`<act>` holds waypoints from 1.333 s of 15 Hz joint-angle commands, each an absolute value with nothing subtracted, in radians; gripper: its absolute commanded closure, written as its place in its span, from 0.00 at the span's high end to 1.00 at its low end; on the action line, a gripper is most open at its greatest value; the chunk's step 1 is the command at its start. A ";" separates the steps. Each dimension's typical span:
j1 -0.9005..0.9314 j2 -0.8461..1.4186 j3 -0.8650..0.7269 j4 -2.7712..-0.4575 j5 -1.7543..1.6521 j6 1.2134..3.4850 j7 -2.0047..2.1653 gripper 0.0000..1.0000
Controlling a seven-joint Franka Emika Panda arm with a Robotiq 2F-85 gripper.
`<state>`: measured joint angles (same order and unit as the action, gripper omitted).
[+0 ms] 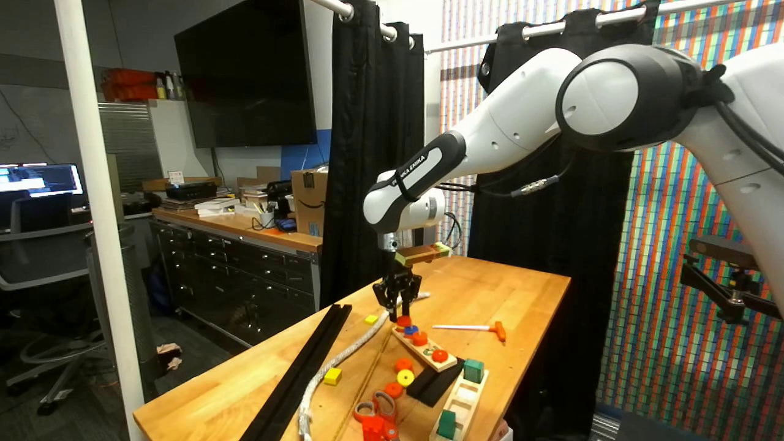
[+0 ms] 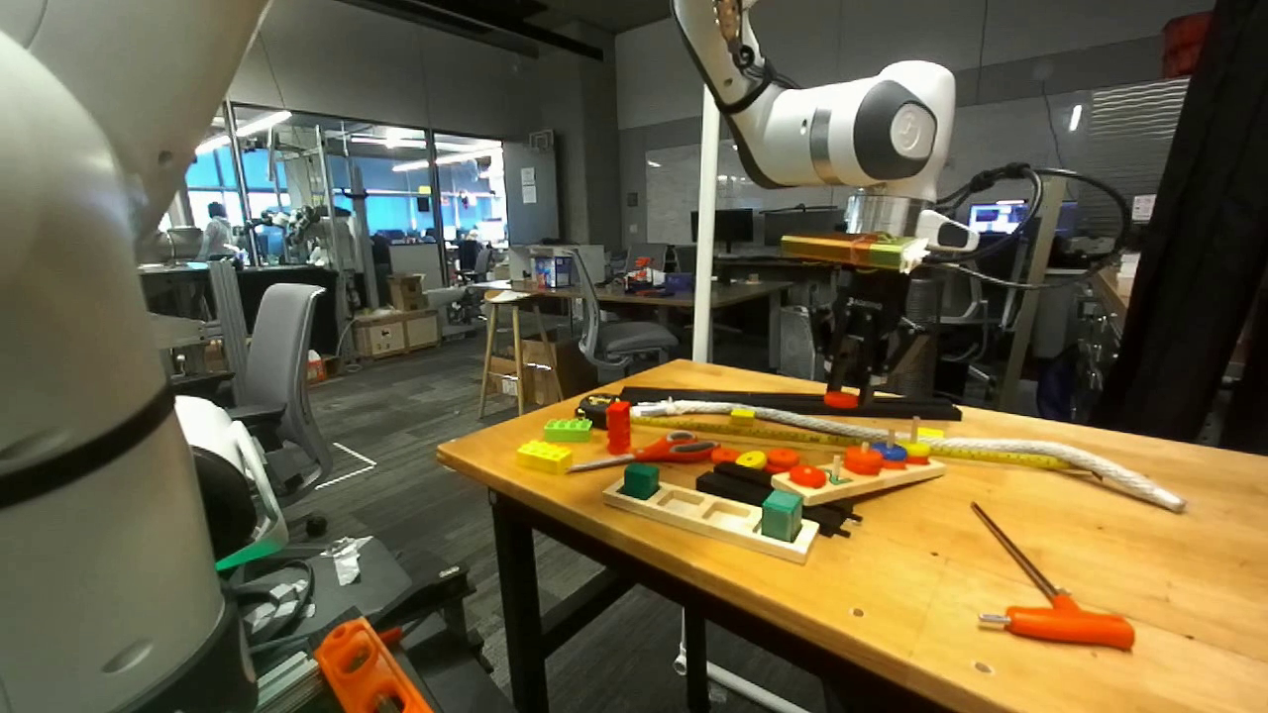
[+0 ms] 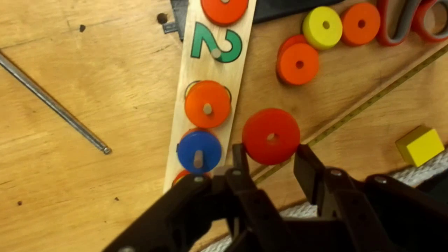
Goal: Remove the round orange block from the top of the round blue block and put it on the table
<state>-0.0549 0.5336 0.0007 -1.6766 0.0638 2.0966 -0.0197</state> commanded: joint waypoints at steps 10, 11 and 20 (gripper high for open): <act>-0.027 0.566 0.059 -1.735 0.069 2.154 -0.146 0.22; -0.029 0.573 0.061 -1.732 0.071 2.159 -0.153 0.22; -0.034 0.637 0.076 -1.688 0.075 2.180 -0.203 0.22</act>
